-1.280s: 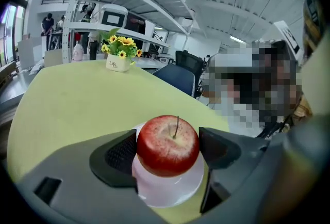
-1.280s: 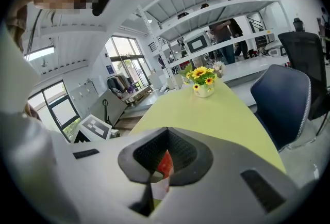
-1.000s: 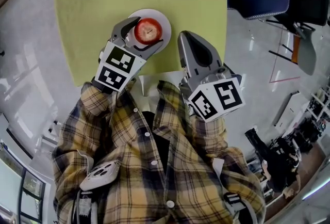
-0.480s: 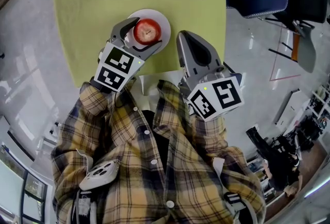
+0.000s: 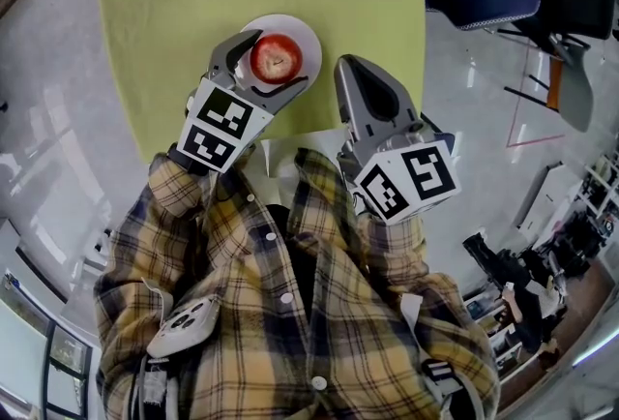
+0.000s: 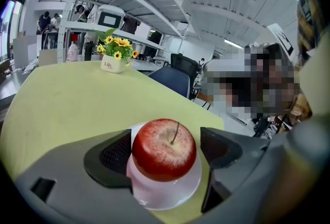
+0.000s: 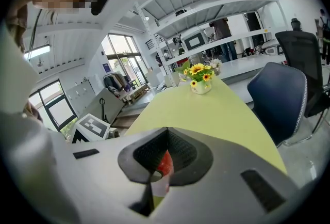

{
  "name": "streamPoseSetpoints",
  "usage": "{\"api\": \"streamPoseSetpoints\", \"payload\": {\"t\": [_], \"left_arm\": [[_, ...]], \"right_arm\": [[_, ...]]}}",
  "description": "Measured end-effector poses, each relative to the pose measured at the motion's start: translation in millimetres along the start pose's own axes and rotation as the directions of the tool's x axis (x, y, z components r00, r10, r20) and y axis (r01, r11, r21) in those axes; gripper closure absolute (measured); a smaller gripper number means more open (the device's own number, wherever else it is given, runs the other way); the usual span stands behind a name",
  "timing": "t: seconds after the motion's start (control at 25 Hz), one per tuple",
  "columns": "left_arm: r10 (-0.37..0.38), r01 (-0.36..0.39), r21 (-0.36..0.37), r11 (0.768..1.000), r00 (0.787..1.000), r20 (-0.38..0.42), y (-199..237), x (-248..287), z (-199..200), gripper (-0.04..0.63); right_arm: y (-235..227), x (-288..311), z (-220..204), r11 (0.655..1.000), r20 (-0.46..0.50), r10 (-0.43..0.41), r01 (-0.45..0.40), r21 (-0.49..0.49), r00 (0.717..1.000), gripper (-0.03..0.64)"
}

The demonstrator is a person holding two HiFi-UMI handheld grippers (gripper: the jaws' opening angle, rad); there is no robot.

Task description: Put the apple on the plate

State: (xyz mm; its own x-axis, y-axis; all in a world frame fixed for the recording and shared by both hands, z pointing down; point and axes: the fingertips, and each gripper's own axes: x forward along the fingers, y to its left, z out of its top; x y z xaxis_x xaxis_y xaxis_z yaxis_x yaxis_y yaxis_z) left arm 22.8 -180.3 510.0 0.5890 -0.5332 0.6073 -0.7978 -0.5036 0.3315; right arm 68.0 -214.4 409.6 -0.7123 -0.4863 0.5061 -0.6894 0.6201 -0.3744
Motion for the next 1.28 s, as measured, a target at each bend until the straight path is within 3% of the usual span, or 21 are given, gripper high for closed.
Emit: {"api": "streamPoseSetpoints", "payload": {"t": [0.76,1.04,1.28], "left_arm": [[-0.032,0.033,-0.011,0.999,0.998,0.054,-5,-20,9,0.175],[-0.039,0.049,-0.069,0.996,0.991,0.127,-5,-48,32,0.176],[-0.067,0.090,-0.081,0.993,0.967,0.247,-20,-93,75,0.207]], "right_arm": [[17,-2,6,1.000,0.019,-0.005,0.005,-0.014,1.000,0.620],[26,-8,27,0.999,0.061,0.010,-0.007,-0.054,0.998,0.620],[42,-23,48,0.994,0.098,0.040,-0.030,-0.102,0.994,0.621]]}}
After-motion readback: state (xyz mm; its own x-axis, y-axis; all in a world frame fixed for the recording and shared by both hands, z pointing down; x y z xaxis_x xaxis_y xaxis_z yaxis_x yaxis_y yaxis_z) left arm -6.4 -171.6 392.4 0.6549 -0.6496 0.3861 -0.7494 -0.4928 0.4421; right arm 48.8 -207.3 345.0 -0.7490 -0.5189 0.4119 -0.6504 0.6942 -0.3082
